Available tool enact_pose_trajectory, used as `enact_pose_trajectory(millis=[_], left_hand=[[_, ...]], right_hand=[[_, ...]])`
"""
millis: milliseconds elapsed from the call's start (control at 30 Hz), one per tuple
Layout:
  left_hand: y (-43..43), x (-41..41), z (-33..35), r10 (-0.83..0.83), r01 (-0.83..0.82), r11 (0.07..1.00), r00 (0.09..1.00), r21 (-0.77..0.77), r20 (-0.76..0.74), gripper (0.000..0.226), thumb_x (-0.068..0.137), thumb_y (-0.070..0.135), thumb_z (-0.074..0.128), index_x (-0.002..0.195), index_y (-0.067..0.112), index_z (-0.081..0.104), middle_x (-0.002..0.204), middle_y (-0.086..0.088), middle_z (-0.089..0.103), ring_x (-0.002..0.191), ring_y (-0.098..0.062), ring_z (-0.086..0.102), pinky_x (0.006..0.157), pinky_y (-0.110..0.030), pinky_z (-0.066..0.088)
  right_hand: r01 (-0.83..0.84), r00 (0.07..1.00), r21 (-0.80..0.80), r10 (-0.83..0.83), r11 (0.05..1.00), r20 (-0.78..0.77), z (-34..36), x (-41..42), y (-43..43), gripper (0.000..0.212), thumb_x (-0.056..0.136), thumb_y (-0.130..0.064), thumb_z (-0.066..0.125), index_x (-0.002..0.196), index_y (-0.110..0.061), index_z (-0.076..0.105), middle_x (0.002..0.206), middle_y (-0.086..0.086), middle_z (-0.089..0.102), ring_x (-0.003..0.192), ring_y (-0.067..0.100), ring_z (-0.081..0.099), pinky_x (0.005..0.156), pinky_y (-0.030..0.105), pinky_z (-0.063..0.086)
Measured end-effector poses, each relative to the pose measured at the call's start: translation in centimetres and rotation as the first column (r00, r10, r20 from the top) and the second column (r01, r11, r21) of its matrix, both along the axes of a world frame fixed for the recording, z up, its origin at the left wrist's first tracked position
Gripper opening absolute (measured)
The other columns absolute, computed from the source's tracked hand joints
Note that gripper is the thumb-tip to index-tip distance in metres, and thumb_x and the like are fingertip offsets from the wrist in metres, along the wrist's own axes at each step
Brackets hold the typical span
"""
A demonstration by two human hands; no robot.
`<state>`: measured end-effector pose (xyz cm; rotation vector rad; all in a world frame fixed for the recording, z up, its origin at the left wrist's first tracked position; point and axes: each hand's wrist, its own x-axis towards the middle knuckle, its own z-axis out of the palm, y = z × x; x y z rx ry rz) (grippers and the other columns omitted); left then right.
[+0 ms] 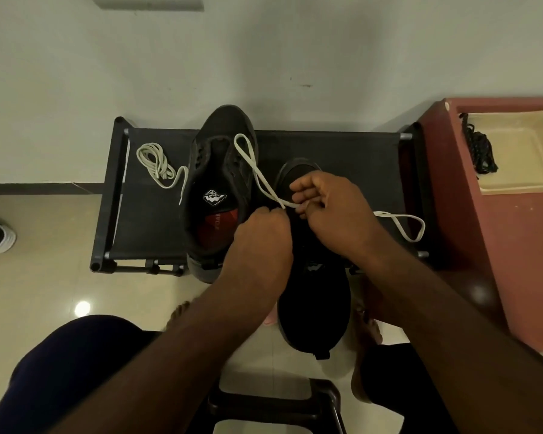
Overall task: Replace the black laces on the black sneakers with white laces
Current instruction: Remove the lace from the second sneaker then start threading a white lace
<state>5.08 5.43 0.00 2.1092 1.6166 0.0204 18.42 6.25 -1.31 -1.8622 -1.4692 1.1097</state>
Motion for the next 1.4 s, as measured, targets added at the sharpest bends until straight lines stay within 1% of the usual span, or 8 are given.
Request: enact_pose_trajectory(millis=[200,400,467,633,767,1033,1267,1400], left_hand=[[0.5,-0.6,2.8,0.028,-0.129,0.985,0.763,0.111,0.646,0.019,0.1,0.01,0.047,0.099,0.008,0.066,0.103,0.0,0.06,0.094,-0.004,0.058,0.08,-0.009,0.042],[1.3,-1.4,7.1,0.726,0.24,0.687,-0.183,-0.686,0.663,0.029,0.104,0.017,0.034,0.079,0.014,0.05,0.058,-0.002,0.052,0.051,-0.014,0.055,0.068,-0.032,0.059],[1.7,-1.9,7.3,0.773,0.135,0.634,-0.084,-0.761,0.629,0.029,0.102,0.025,0.04,0.075,0.017,0.046,0.052,0.004,0.037,0.037,-0.006,0.033,0.04,-0.019,0.04],[0.9,-1.9,4.3,0.165,-0.12,0.962,0.971,-0.244,0.172,0.028,0.099,0.039,0.053,0.117,0.019,0.05,0.088,0.001,0.059,0.079,-0.013,0.063,0.069,-0.03,0.054],[0.0,-1.9,2.5,-0.133,0.094,0.93,0.987,-0.356,-0.087,0.029,0.1,0.04,0.05,0.082,0.018,0.054,0.075,0.001,0.053,0.073,-0.014,0.058,0.071,-0.032,0.052],[0.5,-2.4,5.6,-0.048,0.065,0.998,0.734,0.001,0.677,0.044,0.091,0.008,0.059,0.05,0.017,0.046,0.043,0.005,0.04,0.038,-0.009,0.039,0.042,-0.011,0.032],[-0.5,-2.4,5.8,-0.147,0.129,0.979,0.983,-0.156,-0.111,0.034,0.098,0.044,0.043,0.123,0.023,0.051,0.104,0.002,0.062,0.087,-0.012,0.06,0.08,-0.03,0.052],[-1.8,-1.4,6.3,-0.204,0.201,0.976,0.979,-0.081,-0.028,0.039,0.102,0.045,0.038,0.134,0.026,0.045,0.116,0.007,0.054,0.098,-0.006,0.052,0.082,-0.021,0.04]], right_hand=[[-0.032,0.998,0.065,0.028,0.997,0.062,-0.3,0.0,0.2,0.026,0.089,0.004,0.058,0.098,-0.02,0.064,0.081,-0.014,0.062,0.073,-0.01,0.059,0.065,0.005,0.043],[-0.029,1.0,0.024,0.028,0.999,0.008,-0.3,-0.2,0.1,0.034,0.087,0.013,0.051,0.101,-0.017,0.061,0.087,-0.008,0.06,0.075,-0.002,0.054,0.067,0.005,0.041],[-0.009,0.999,-0.006,0.008,1.0,-0.046,-0.6,-0.2,0.3,0.041,0.085,0.017,0.047,0.112,-0.01,0.063,0.097,0.002,0.062,0.078,0.004,0.056,0.071,0.012,0.047],[-0.021,1.0,-0.007,0.021,1.0,-0.015,-1.1,0.0,0.3,0.042,0.086,0.009,0.054,0.12,-0.015,0.063,0.105,-0.002,0.064,0.09,0.005,0.062,0.077,0.012,0.048],[-0.03,0.999,0.025,0.029,0.999,0.036,-1.4,-0.1,0.2,0.031,0.094,-0.006,0.058,0.123,-0.016,0.064,0.108,-0.006,0.065,0.094,0.001,0.06,0.076,0.001,0.044],[-0.112,0.986,0.032,0.107,0.993,0.129,-2.1,0.1,0.5,0.036,0.089,0.0,0.065,0.121,-0.015,0.063,0.114,0.0,0.066,0.097,0.005,0.058,0.073,-0.005,0.038],[0.042,0.999,0.065,-0.041,0.997,-0.025,-0.8,0.1,0.7,0.035,0.092,0.008,0.048,0.116,-0.01,0.066,0.107,0.004,0.068,0.092,0.01,0.067,0.086,0.019,0.055],[0.247,0.967,0.142,-0.234,0.959,-0.1,0.4,2.7,0.6,0.028,0.095,0.002,0.047,0.105,-0.018,0.065,0.097,-0.001,0.069,0.087,0.008,0.069,0.078,0.019,0.057]])
